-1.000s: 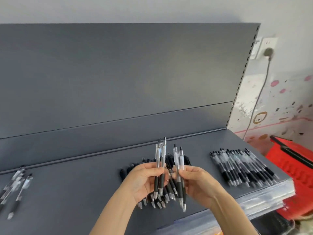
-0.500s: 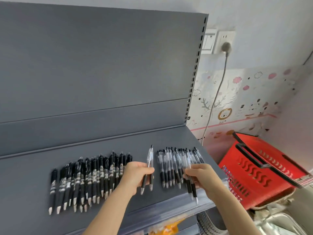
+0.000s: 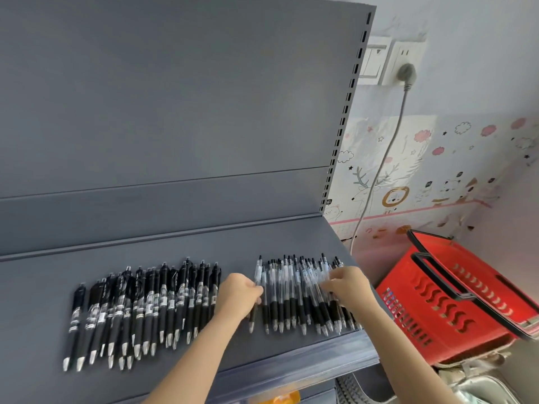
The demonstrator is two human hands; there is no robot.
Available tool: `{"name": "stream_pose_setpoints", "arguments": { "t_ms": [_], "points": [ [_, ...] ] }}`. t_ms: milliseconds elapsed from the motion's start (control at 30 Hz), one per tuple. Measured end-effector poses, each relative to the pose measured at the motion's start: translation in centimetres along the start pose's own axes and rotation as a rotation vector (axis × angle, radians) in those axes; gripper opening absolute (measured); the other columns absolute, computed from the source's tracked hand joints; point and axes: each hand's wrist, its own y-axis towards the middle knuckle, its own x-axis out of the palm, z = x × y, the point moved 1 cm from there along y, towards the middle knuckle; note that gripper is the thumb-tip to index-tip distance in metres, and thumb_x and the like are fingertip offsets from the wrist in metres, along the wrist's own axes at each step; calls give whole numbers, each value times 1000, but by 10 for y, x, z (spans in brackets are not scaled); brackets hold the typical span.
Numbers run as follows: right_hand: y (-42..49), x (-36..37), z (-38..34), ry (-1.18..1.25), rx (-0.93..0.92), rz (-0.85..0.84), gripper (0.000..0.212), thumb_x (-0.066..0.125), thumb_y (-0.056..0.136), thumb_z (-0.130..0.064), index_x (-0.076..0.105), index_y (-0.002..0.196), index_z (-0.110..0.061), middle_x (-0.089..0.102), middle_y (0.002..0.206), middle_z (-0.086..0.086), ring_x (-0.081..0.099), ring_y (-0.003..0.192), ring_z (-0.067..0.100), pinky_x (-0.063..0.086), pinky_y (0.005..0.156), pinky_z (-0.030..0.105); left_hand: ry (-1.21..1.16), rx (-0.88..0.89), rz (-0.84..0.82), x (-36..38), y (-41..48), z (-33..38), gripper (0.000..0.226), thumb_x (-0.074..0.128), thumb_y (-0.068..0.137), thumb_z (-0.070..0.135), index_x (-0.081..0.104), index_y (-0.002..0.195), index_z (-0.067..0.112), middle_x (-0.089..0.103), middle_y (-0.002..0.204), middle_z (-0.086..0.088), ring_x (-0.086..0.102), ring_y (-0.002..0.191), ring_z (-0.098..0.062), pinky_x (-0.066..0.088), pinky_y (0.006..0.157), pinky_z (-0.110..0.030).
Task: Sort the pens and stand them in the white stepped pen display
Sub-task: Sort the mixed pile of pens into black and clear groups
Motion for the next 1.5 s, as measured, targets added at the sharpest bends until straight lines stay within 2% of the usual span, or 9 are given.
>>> {"name": "stream_pose_setpoints", "arguments": {
  "t_ms": [200, 367, 467, 600, 667, 733, 933, 1133, 1500],
  "points": [
    [-1, -8, 9, 349, 95, -98, 6, 63, 80, 2, 64, 76, 5, 49, 65, 15, 42, 54, 19, 37, 46, 22, -311, -74, -59, -21, 4, -7, 22, 58, 86, -1, 55, 65, 7, 52, 71, -13, 52, 61, -23, 51, 42, -20],
    [4, -2, 11, 235, 56, -10, 15, 59, 83, 0, 61, 69, -1, 40, 59, 10, 36, 52, 18, 38, 49, 23, 76, 34, 67, -10, 12, -10, 34, 68, 75, 9, 42, 58, 22, 50, 68, -10, 49, 58, -20, 57, 64, -41],
    [2, 3, 9, 63, -15, 48, 10, 62, 85, -9, 69, 89, -6, 63, 71, 11, 50, 57, 18, 42, 63, 25, 174, 92, 75, 2, 8, -8, 43, 68, 78, 17, 31, 59, 29, 51, 68, -8, 50, 57, -19, 56, 70, -43],
    [-6, 7, 10, -75, -44, 64, 37, 60, 88, -17, 59, 123, -5, 65, 117, 12, 60, 98, 20, 39, 78, 19, 141, 110, 27, 3, 0, -7, 10, 61, 86, 12, 58, 82, 21, 56, 71, -3, 66, 65, -30, 59, 67, -38],
    [-9, 5, 10, -87, -45, 74, 37, 60, 88, -16, 59, 123, -6, 64, 116, 13, 59, 96, 21, 38, 76, 19, 139, 94, 42, 2, 4, -11, 27, 59, 87, 12, 61, 114, 8, 57, 75, 0, 64, 67, -26, 59, 64, -34],
    [-11, 3, 11, -81, -54, 88, 36, 59, 87, -15, 60, 122, -7, 65, 113, 13, 55, 87, 17, 36, 74, 20, 147, 94, 33, 1, 2, -12, 36, 59, 87, 13, 57, 122, 5, 60, 82, -1, 63, 73, -24, 58, 67, -33],
    [-22, 2, 3, -87, -141, 135, 33, 55, 90, -15, 60, 121, -8, 60, 82, 0, 53, 72, 13, 38, 61, 20, 243, 252, 77, -11, -9, -11, 36, 50, 93, 17, 53, 129, 11, 57, 126, -5, 52, 117, -18, 38, 100, -25],
    [-40, 26, -19, -279, -349, 20, 47, 48, 94, -27, 42, 139, -17, 47, 137, 3, 37, 129, 22, 34, 104, 31, 345, 353, 194, -35, -26, -22, 37, 42, 97, 19, 49, 133, 14, 45, 137, 2, 36, 129, -15, 26, 106, -23],
    [-76, 92, -80, -418, -537, -140, 55, 44, 96, -38, 30, 145, -19, 39, 143, 1, 30, 135, 21, 29, 108, 30, 321, 247, 392, -127, -71, -76, 36, 42, 97, 20, 48, 133, 16, 43, 138, 3, 31, 132, -12, 26, 107, -23]
  ]
}}
